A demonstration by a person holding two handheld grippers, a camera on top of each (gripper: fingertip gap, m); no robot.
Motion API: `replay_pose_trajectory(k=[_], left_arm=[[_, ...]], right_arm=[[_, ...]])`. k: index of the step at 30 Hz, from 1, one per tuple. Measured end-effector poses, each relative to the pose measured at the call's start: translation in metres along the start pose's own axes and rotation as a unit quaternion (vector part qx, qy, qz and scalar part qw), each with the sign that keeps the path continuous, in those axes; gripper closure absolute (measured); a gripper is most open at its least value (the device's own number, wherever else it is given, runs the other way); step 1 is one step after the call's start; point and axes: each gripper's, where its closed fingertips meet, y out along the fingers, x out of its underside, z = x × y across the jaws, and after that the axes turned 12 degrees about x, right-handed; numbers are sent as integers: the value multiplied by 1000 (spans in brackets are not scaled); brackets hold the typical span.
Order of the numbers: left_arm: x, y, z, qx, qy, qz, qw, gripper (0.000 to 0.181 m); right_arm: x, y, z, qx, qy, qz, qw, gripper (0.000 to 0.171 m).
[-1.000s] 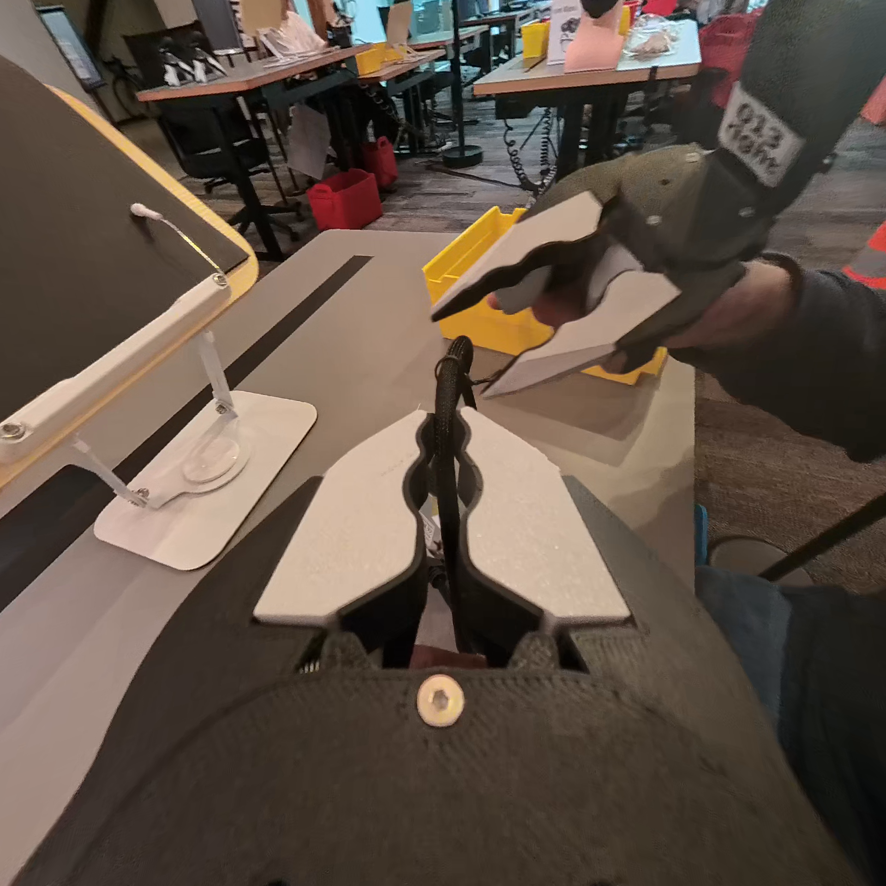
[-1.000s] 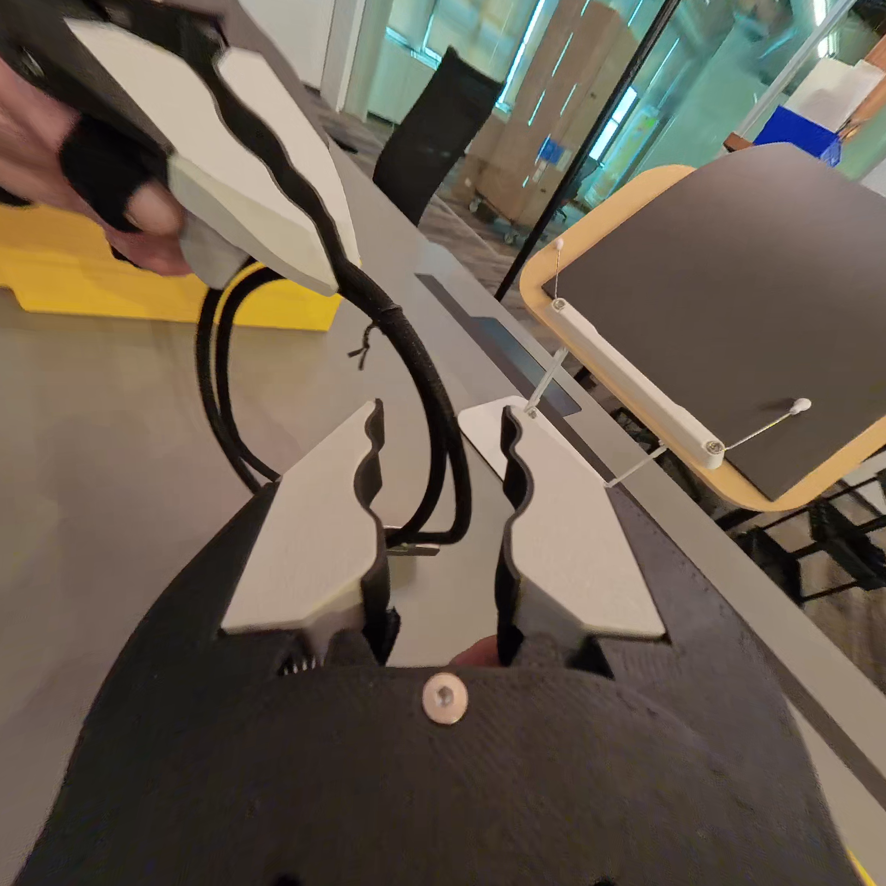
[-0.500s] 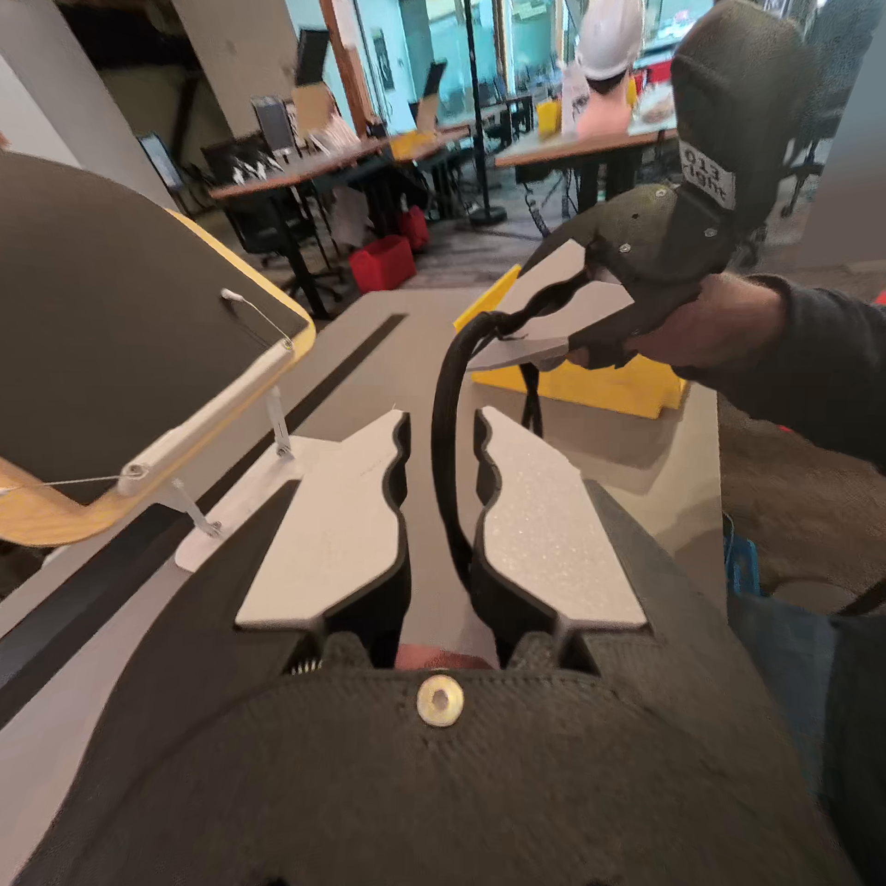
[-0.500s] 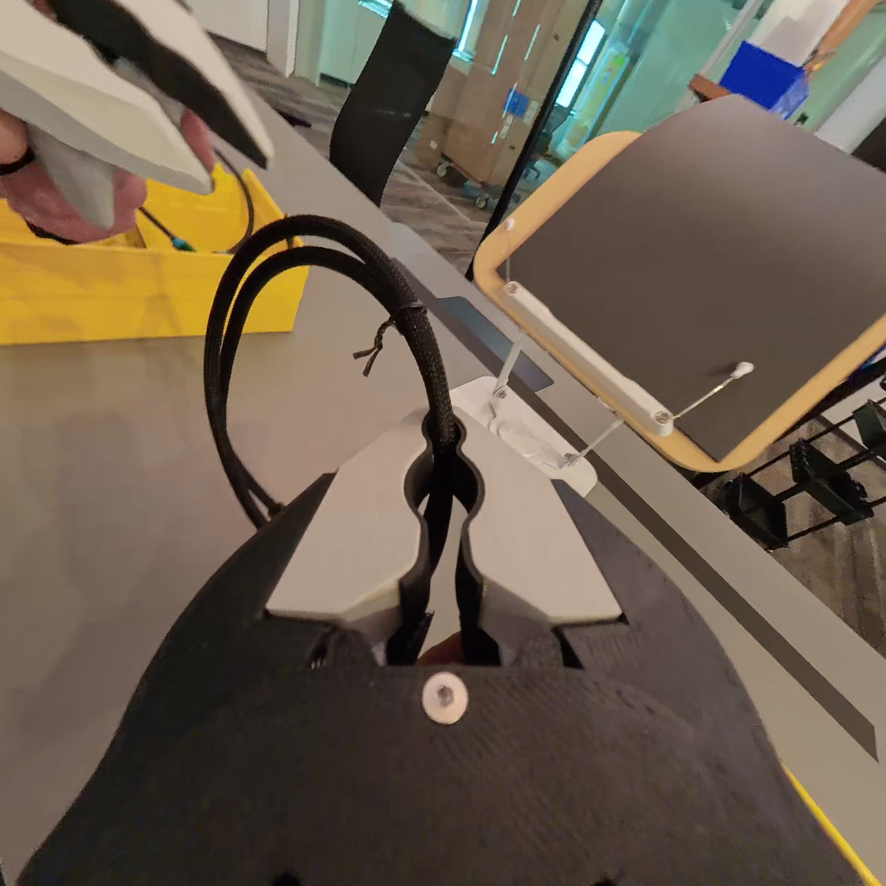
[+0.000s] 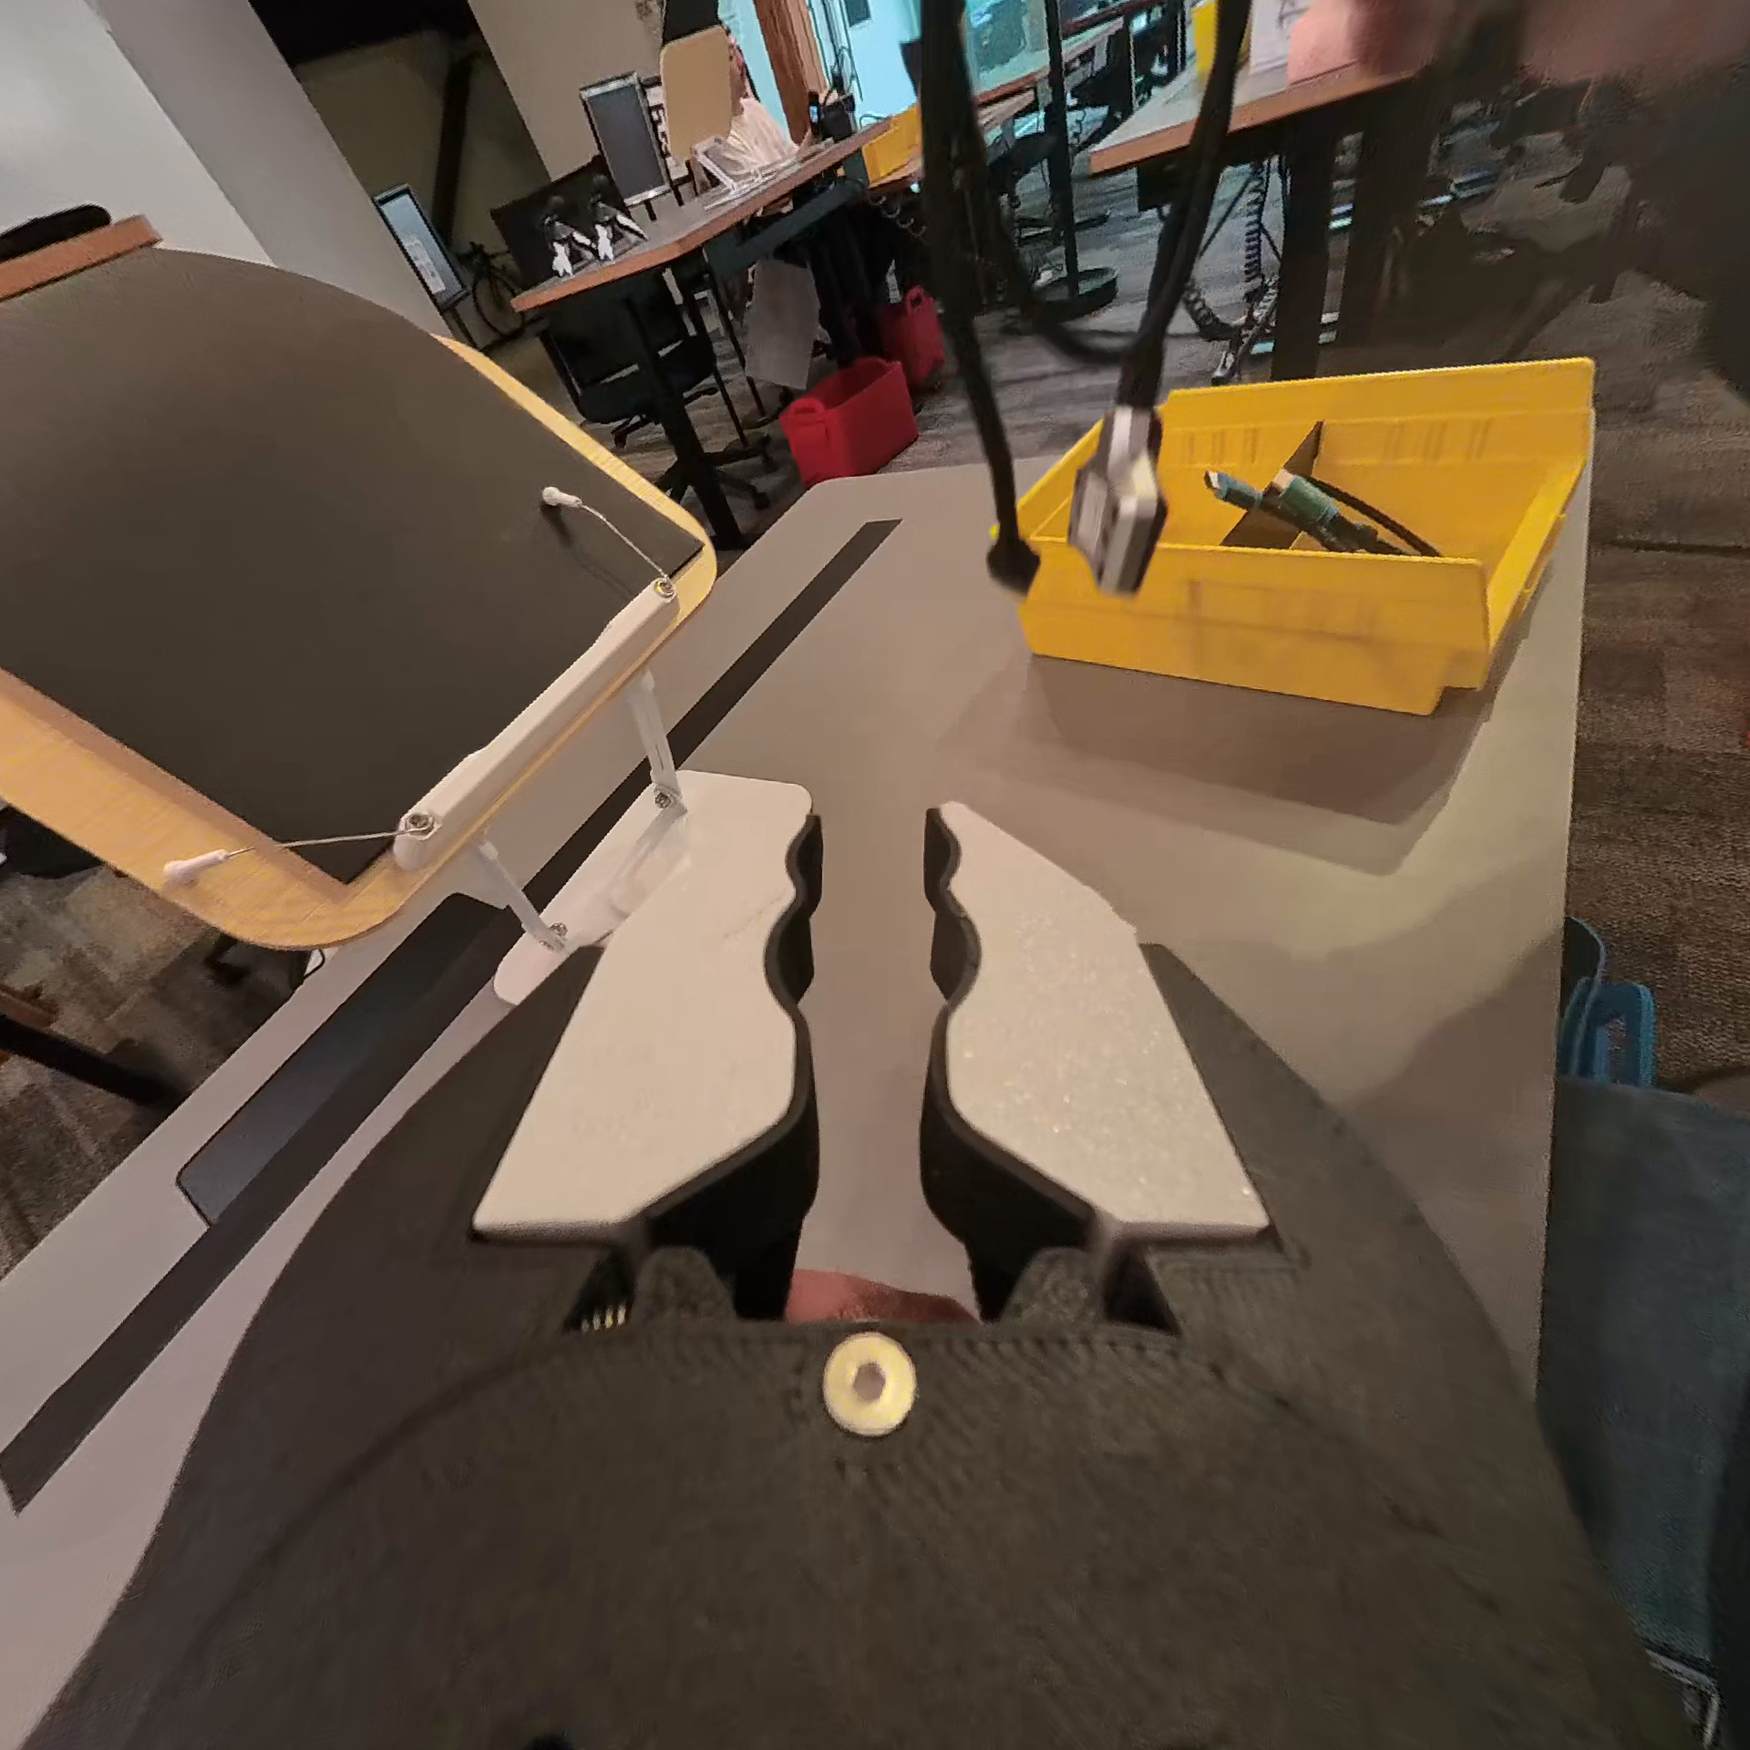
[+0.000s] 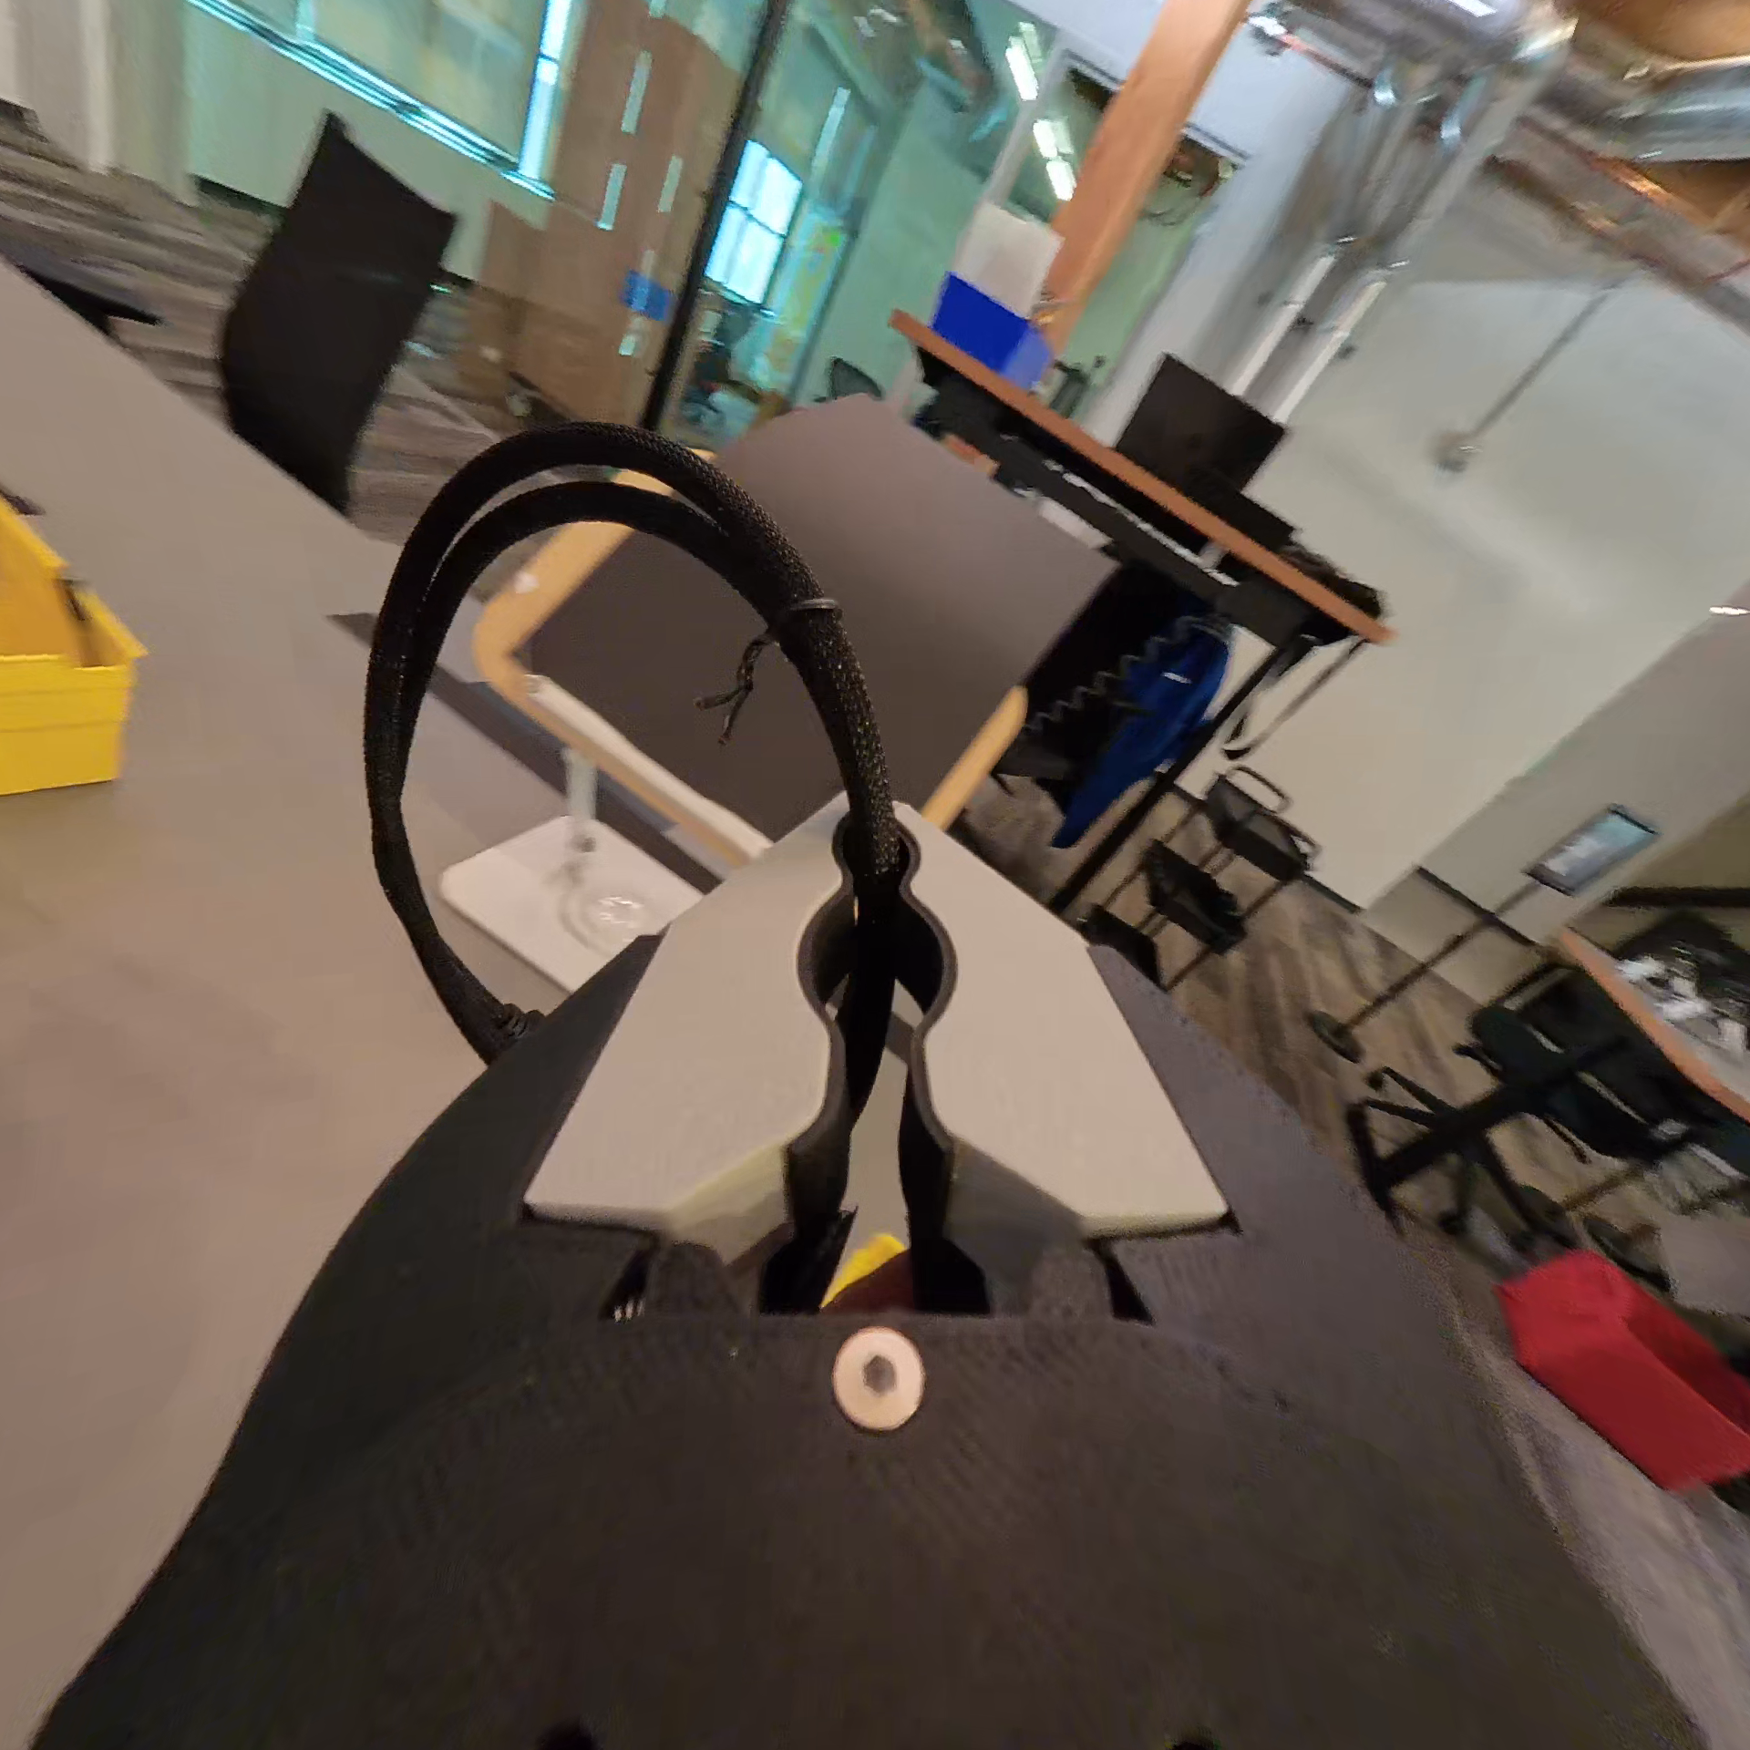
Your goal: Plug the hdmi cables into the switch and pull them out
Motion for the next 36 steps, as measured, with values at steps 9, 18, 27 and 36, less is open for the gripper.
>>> replay_pose_trajectory(k=[9, 18, 27, 36], left_arm=[[13, 4, -3, -8, 1, -25, 1000, 162], [22, 12, -1, -1, -5, -39, 999, 162], [30, 14, 1, 4, 0, -65, 998, 161], [42, 10, -3, -7, 4, -94, 996, 159]], right_arm=[[74, -1, 126, 139, -25, -96, 985, 171], [183, -10, 137, 117, 22, -214, 970, 171], [268, 12, 114, 75, 35, -295, 952, 171], [336, 21, 102, 54, -110, -389, 913, 160]])
